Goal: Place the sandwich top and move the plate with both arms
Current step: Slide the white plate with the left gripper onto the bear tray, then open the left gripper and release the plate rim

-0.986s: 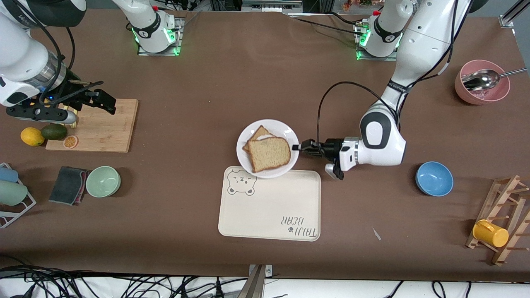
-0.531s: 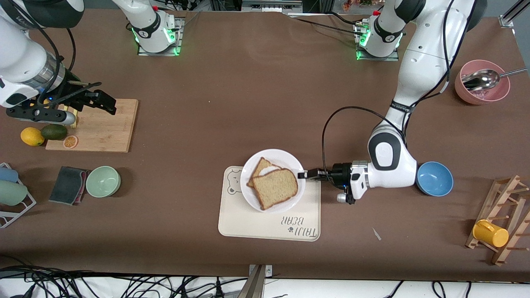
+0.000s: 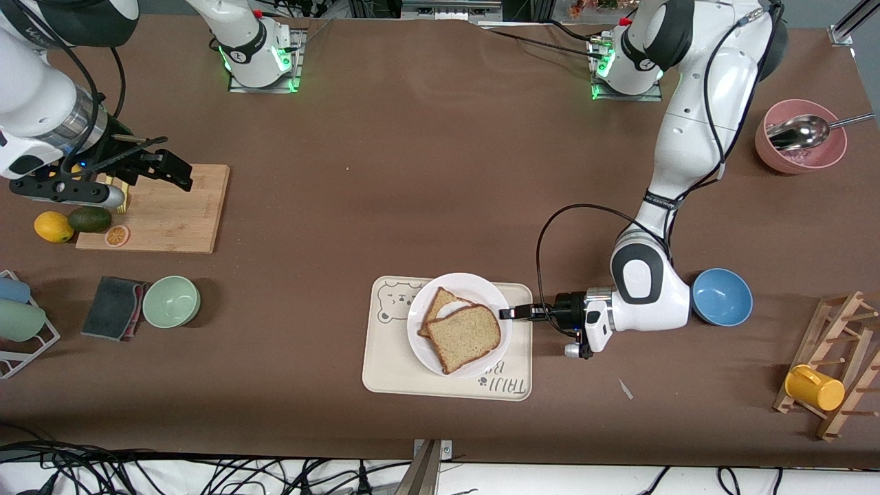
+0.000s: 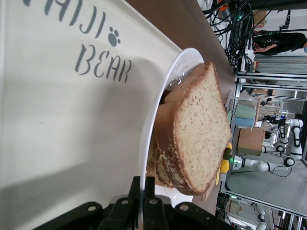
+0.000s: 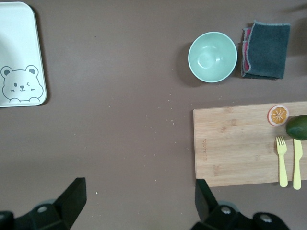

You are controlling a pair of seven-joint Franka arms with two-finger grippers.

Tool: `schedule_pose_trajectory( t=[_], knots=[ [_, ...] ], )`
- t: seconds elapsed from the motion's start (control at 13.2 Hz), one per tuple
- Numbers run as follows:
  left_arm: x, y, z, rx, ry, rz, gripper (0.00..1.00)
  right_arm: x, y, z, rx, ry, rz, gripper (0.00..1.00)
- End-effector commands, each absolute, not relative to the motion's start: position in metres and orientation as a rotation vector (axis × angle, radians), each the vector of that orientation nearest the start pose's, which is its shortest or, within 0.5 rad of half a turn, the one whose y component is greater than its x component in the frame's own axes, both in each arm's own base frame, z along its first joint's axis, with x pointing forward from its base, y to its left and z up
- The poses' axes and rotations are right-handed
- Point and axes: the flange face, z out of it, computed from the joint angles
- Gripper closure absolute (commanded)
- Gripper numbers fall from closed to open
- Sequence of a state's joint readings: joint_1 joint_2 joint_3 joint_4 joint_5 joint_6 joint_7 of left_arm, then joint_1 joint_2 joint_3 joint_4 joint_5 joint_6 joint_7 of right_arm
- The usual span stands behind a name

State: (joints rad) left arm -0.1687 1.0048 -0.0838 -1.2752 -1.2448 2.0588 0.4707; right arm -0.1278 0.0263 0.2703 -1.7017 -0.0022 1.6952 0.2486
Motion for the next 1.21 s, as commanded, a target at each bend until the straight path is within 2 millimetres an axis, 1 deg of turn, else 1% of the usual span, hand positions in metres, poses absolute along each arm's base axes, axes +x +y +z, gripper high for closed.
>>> schedule_pose_trajectory(
  t=[0.0,0.08,0.15,0.53,0.61,0.68,0.91,0.99,1.14],
  knots=[
    [0.717,-0.224,0.143,2.066,0.078,-0.081,1.0,0.561,0.078,0.563,-3.118,0.164,0.041,0.0],
    [0.717,-0.223,0.14,2.078,0.058,-0.055,1.0,0.561,0.078,0.564,-3.118,0.167,0.039,0.0],
    [0.714,-0.223,0.128,2.081,0.044,-0.054,1.0,0.562,0.077,0.562,-3.117,0.167,0.041,0.0],
    [0.714,-0.222,0.126,2.081,0.047,-0.056,1.0,0.562,0.079,0.563,-3.11,0.168,0.036,0.0],
    [0.714,-0.222,0.126,2.082,0.044,-0.056,0.75,0.562,0.079,0.563,-3.11,0.168,0.036,0.0],
    [0.713,-0.221,0.124,2.085,0.028,-0.05,0.01,0.562,0.079,0.563,-3.11,0.168,0.036,0.0],
    [0.715,-0.218,0.133,2.083,-0.014,-0.019,0.0,0.562,0.078,0.564,-3.11,0.17,0.034,0.0],
    [0.719,-0.215,0.141,2.079,-0.012,-0.011,0.0,0.562,0.077,0.564,-3.11,0.172,0.033,0.0],
    [0.721,-0.21,0.155,2.132,-0.073,-0.006,0.0,0.562,0.078,0.564,-3.11,0.17,0.033,0.0]
  ],
)
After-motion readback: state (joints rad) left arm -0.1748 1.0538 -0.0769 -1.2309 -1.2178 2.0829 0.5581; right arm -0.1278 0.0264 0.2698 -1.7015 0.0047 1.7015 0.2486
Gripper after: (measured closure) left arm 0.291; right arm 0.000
